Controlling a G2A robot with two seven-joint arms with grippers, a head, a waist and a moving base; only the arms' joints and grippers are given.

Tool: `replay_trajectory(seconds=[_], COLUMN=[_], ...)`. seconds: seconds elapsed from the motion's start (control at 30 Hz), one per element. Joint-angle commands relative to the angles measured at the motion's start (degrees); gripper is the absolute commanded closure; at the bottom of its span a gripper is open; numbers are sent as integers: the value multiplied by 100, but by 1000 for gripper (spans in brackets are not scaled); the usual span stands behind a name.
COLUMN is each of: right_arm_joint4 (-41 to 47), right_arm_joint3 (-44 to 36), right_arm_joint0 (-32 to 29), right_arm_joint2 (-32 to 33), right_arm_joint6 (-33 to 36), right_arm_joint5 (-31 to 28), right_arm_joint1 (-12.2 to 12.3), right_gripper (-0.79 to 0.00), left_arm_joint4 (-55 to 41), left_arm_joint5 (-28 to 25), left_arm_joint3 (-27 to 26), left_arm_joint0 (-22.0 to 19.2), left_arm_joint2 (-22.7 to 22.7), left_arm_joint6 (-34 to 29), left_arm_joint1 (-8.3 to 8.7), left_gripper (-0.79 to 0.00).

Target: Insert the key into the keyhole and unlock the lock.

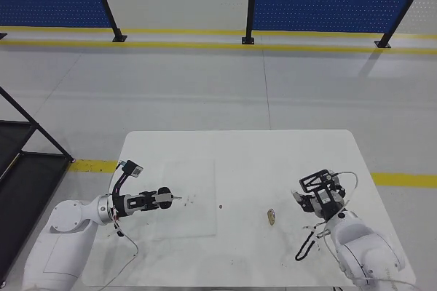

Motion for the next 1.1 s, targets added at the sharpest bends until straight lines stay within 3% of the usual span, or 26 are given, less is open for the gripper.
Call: replay_trajectory(seconds=[0.0,0.17,0.5,1.07], right_arm_joint4=[160,1094,1531,1770], right_arm_joint3=[-158,-256,32,205], right_arm_joint0=[37,388,1288,1457], right_arm_joint2=[-159,-473,-1127,-1302], right_arm_joint6=[528,2050,3566,3625], right_arm_joint5=[-22,48,764,806], right_arm_joint1=[-15,-71,-187,-218], right_gripper=[-785,-785,-785,-785], left_arm_joint4=[0,0,0,0], left_arm_joint5=[0,0,0,0], left_arm_joint3=[0,0,0,0], left_arm_joint0=[0,0,0,0], left_arm_joint2=[0,0,0,0], left_arm_joint6=[0,0,0,0], left_arm_joint1=[0,0,0,0], left_gripper=[0,0,0,0])
